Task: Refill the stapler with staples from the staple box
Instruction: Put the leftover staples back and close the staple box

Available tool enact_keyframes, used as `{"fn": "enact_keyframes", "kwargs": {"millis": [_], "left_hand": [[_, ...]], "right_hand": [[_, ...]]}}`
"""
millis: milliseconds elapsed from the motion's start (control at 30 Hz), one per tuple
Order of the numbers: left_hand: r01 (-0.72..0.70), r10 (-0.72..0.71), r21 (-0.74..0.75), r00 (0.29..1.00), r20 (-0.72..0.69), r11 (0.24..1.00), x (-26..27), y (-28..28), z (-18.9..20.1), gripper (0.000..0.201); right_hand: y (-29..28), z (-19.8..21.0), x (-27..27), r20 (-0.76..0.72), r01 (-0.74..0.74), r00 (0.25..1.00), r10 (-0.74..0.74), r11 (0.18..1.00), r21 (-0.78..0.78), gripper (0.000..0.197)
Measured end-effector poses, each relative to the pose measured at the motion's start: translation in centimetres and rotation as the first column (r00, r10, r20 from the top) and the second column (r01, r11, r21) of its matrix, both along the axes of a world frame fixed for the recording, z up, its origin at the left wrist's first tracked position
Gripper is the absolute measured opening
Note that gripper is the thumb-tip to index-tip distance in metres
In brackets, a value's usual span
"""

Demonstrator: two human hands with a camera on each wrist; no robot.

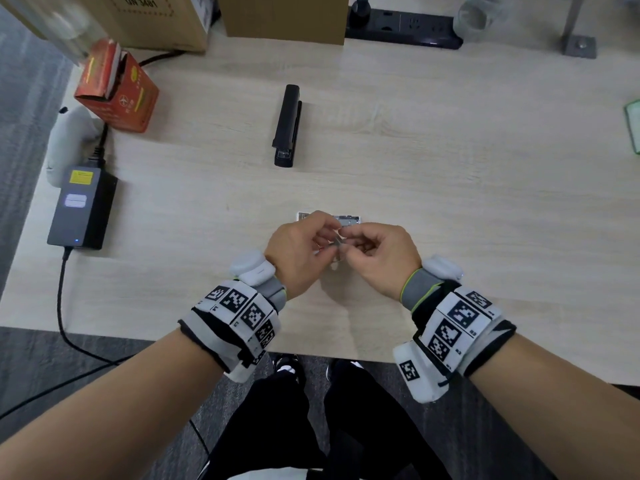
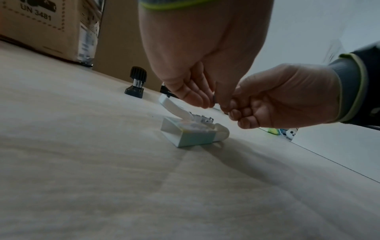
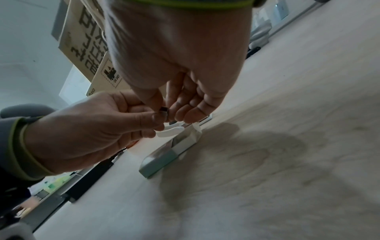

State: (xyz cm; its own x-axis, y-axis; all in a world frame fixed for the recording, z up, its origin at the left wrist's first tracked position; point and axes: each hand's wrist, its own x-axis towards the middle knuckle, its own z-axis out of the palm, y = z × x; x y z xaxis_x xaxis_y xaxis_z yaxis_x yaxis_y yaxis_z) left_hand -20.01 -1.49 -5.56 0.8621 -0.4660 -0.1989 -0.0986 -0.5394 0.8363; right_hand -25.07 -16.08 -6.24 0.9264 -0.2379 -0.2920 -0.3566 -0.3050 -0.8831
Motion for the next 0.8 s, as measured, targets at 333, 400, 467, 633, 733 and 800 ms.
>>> {"fn": "enact_keyframes", "kwargs": {"millis": [333,400,467,633,733,800], "left_hand": [[-0.068,-0.023,-0.184,0.892,-0.451,0.98,0.5,0.4,1.3,0.029],[-0.112,-0.007,-0.198,0.854,-0.52,0.974,0.7,0.5,1.4,0.026],[-0.154,0.005,-0.208,0.816,-0.578,0.966,0.9,0.5,1.2,0.023],[-0.299,-0.031,-0.276,0.625,-0.78,0.914,1.1,0.6,0.4,0.04],[-0.338,-0.065,-0.302,0.564,-0.823,0.891,0.9,0.6,0.3,0.035],[-0.354,-0.07,-0.308,0.549,-0.833,0.883,0.7,0.5,0.4,0.031]], "right_hand": [[-1.2,0.1,-0.1,0.013,-0.182,0.983,0.185,0.975,-0.123,0.018],[-1.2,0.0,-0.1,0.04,-0.228,0.97,0.24,0.953,-0.2,0.015],[-1.2,0.2,-0.2,0.076,-0.247,0.959,0.272,0.938,-0.243,0.012],[-1.2,0.8,-0.3,0.138,-0.217,0.959,0.247,0.955,-0.202,0.014],[-1.3,0.9,-0.6,0.156,-0.206,0.961,0.23,0.966,-0.154,0.013],[-1.3,1.0,-0.8,0.17,-0.202,0.959,0.229,0.966,-0.162,0.013]]}}
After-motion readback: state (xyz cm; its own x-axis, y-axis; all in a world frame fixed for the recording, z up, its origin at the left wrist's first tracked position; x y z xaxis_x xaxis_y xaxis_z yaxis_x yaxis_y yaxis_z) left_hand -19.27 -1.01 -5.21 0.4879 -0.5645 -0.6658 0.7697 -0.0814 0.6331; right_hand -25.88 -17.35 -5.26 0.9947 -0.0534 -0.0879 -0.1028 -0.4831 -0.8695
